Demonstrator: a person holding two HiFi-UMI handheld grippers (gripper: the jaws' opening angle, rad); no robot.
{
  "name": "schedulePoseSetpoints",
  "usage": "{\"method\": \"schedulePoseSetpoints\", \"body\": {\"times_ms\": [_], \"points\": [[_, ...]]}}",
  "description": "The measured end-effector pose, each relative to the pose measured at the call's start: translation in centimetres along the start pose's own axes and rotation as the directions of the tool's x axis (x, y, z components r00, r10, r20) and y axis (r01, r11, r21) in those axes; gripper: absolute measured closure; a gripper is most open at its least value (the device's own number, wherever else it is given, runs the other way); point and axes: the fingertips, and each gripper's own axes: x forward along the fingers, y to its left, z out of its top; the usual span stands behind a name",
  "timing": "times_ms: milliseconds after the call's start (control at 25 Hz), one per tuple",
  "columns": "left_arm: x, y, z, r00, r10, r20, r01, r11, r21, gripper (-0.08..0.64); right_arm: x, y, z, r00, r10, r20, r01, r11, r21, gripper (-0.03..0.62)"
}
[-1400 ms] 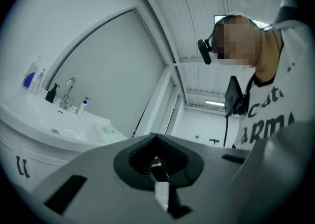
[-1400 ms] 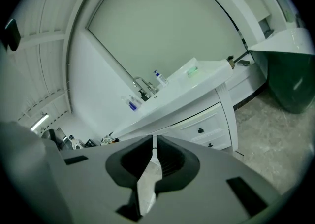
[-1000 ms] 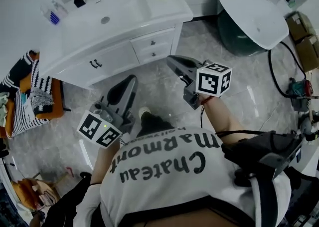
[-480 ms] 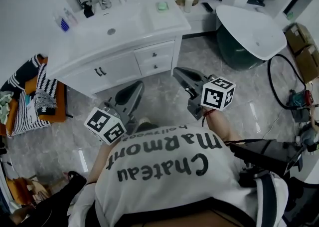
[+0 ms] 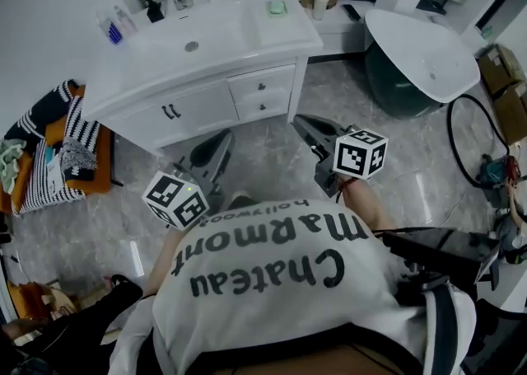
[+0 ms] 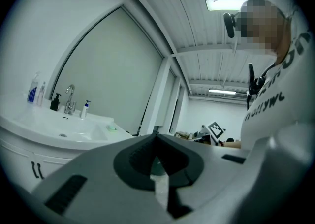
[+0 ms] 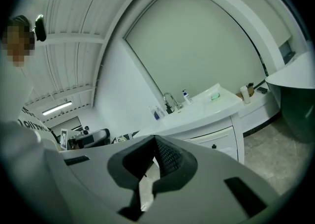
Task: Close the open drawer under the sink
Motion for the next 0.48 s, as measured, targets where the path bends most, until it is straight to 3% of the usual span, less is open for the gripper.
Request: {"method": "schedulePoseSetpoints", "body": {"times_ms": [480], "points": [[-0.9, 0.5, -0.2, 1.0, 0.026, 0.016, -0.026, 1.0, -0.015, 0.552, 1.6, 0.7, -0.7, 0.996, 0.004, -0.092, -0.014, 0.994, -0.105, 0.581]]}}
